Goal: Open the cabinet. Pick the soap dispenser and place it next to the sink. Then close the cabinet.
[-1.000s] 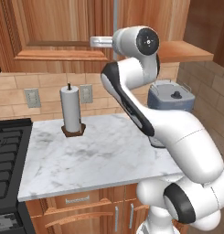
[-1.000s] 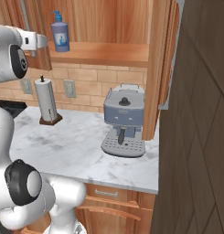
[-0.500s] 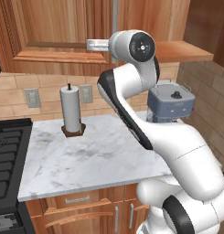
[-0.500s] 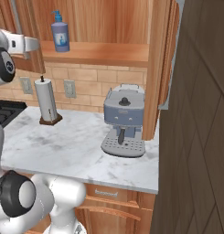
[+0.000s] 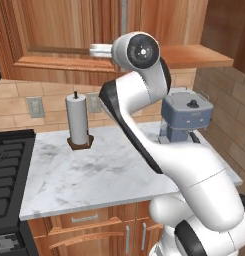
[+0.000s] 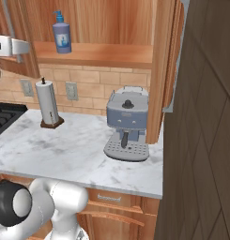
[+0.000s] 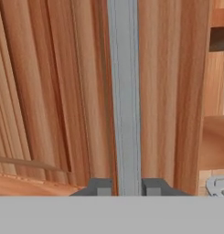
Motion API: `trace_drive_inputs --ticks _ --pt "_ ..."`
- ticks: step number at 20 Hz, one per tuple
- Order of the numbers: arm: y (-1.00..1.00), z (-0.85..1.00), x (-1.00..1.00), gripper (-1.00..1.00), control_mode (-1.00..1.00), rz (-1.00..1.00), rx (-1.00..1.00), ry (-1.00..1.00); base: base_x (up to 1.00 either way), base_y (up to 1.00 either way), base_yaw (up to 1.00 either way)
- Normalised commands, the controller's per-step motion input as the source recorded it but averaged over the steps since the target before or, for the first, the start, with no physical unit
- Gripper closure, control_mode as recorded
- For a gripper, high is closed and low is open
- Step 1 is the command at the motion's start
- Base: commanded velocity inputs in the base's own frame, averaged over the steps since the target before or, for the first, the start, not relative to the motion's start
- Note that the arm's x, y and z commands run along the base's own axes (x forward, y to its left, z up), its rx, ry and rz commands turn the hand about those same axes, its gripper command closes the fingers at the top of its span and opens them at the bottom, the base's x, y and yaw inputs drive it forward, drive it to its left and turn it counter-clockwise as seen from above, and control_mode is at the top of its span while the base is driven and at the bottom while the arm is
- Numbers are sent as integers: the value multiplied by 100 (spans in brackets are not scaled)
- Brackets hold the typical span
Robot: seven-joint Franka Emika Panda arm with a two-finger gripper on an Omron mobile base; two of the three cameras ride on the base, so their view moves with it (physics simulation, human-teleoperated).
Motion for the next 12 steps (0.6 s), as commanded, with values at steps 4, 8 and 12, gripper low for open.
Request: trace_drive_inputs --ticks 4,8,12 --pt "42 10 -41 100 -100 -8 0 6 0 0 0" --pt "41 10 -41 100 -100 -8 0 5 0 0 0" --pt "44 7 -41 100 -100 -10 0 5 0 0 0"
